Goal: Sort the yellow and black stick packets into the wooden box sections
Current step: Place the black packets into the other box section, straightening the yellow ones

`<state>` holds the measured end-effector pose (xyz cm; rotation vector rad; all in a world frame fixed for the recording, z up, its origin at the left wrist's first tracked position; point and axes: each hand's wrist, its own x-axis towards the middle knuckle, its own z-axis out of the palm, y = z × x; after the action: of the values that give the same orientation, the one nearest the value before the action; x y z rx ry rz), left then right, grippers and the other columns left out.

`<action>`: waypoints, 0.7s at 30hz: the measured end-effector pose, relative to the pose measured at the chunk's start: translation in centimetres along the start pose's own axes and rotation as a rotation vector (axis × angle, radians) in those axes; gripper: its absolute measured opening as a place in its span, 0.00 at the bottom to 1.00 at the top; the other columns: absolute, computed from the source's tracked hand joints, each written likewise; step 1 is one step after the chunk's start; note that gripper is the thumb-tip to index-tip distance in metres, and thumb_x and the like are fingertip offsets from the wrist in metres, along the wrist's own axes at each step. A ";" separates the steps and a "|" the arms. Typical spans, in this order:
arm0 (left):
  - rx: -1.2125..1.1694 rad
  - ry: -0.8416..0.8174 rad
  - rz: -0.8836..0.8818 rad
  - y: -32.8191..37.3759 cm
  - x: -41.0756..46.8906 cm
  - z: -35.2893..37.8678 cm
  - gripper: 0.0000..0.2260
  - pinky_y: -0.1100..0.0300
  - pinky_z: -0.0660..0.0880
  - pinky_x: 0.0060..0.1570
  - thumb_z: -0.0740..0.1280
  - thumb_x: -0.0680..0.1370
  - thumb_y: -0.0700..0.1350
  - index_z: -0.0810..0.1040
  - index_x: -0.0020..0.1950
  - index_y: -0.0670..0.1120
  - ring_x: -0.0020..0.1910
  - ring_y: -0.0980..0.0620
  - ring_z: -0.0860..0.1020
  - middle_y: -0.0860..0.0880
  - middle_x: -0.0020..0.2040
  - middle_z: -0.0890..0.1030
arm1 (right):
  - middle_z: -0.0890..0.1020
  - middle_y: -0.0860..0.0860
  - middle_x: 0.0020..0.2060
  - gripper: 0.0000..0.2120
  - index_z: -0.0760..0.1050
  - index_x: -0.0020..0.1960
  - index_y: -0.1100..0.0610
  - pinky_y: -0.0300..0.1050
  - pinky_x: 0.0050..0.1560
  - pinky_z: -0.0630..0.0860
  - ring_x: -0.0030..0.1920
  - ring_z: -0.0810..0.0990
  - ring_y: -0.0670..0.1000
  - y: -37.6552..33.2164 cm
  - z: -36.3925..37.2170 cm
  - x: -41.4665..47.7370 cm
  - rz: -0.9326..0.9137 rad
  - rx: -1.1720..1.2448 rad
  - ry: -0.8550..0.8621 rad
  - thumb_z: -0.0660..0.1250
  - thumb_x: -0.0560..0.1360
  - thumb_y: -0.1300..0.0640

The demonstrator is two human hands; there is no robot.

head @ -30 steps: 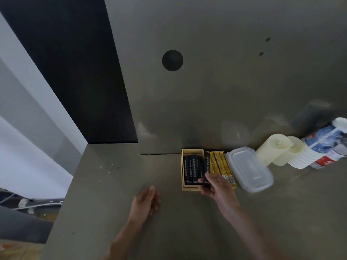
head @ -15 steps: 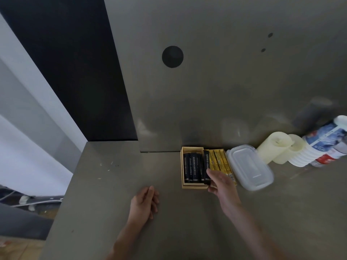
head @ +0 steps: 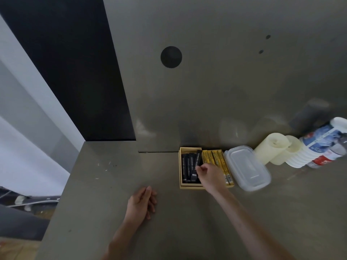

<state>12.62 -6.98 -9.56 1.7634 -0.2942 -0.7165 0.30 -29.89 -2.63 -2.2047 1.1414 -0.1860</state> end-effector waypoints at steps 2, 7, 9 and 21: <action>-0.002 0.003 -0.003 0.0 0.0 0.0 0.14 0.62 0.68 0.16 0.59 0.84 0.44 0.79 0.45 0.40 0.23 0.48 0.75 0.46 0.31 0.79 | 0.82 0.46 0.40 0.09 0.79 0.49 0.54 0.36 0.39 0.78 0.40 0.81 0.41 0.5 -0.2 -0.2 -0.003 -0.037 -0.010 0.63 0.82 0.50; -0.002 -0.004 0.007 0.1 -0.1 0.0 0.14 0.62 0.68 0.16 0.59 0.85 0.44 0.79 0.45 0.40 0.23 0.48 0.75 0.45 0.31 0.79 | 0.82 0.47 0.42 0.08 0.77 0.51 0.53 0.33 0.37 0.75 0.41 0.81 0.42 1.2 -0.4 -0.8 -0.027 -0.102 0.001 0.64 0.82 0.50; -0.006 -0.008 0.000 0.1 0.0 0.0 0.14 0.62 0.68 0.16 0.59 0.85 0.44 0.79 0.45 0.40 0.23 0.48 0.75 0.45 0.32 0.79 | 0.83 0.47 0.43 0.06 0.77 0.52 0.53 0.34 0.38 0.76 0.42 0.82 0.43 1.2 -0.2 -0.7 -0.021 -0.109 0.017 0.65 0.81 0.51; 0.013 0.000 0.005 0.2 -0.2 -0.1 0.14 0.62 0.69 0.17 0.60 0.84 0.45 0.79 0.45 0.40 0.23 0.47 0.76 0.45 0.31 0.80 | 0.77 0.48 0.57 0.12 0.73 0.63 0.52 0.39 0.50 0.79 0.56 0.77 0.47 1.8 1.0 -1.1 -0.354 -0.257 0.182 0.63 0.81 0.51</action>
<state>12.55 -6.91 -9.29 1.7746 -0.3041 -0.7121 -1.17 -29.32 -4.28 -2.6561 0.8983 -0.4168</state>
